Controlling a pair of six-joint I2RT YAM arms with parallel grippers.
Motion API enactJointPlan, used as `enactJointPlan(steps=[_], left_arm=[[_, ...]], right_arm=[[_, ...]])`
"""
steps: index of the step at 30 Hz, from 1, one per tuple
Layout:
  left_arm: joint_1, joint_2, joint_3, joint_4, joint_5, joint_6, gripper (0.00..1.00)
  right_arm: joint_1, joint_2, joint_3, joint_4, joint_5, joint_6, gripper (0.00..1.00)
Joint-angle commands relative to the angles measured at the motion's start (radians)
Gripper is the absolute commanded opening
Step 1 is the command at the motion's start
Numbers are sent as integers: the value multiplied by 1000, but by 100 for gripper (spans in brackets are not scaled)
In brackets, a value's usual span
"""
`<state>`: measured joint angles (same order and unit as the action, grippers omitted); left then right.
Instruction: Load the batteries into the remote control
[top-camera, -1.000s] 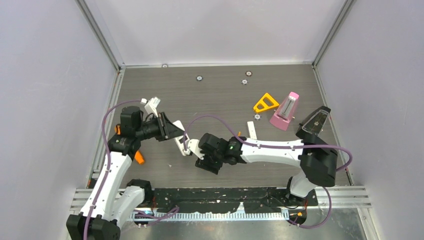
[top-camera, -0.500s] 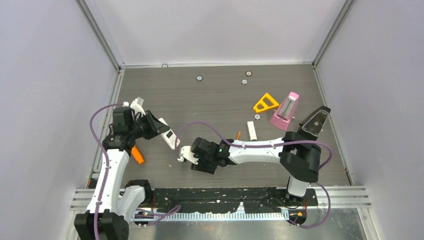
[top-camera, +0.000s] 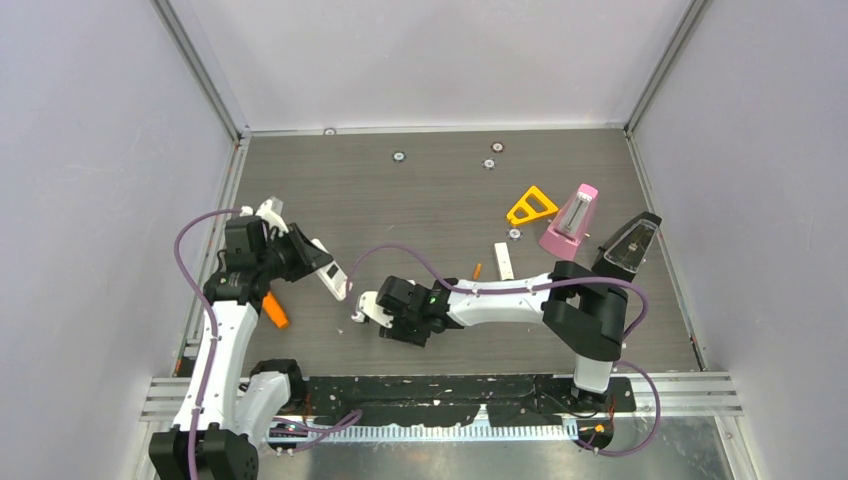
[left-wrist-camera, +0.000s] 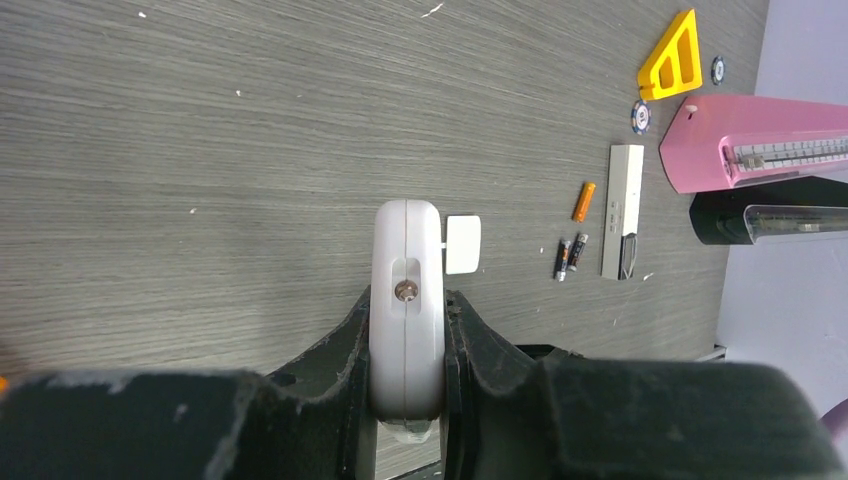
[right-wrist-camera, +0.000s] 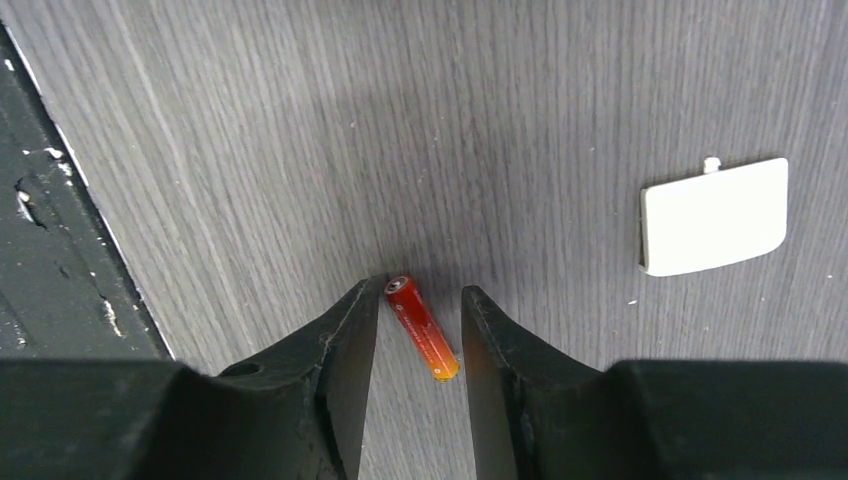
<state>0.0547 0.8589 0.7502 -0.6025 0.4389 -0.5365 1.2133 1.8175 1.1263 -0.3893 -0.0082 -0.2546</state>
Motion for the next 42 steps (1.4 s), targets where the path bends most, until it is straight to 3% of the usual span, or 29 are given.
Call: enactJointPlan(steps=[1,5,12,17,22,35,42], left_arm=[[7,-10,31,2,-16,29,0],[7,-15,32,-9,-34,38,0],[7,-16,34,-15,-52,47,0],[6,-15,34,-15,-48,48,0],[7,-18,32,-15,-43,48,0],[7,-18,25,-8,-17,51,0],[6,-13,17,12,146,66,0]], right_arm=[[-15,3,20,-18,62,13,43],[-35,0,16,-42,60,21,46],[-40,8,-3,-55,43,20,39],[-41,-1,1,-61,30,30,55],[-49,-9,12,-96,37,55,58],[-54,16,-12,-127,73,133,24],[-55,-120,-48,-25,105,138,10]])
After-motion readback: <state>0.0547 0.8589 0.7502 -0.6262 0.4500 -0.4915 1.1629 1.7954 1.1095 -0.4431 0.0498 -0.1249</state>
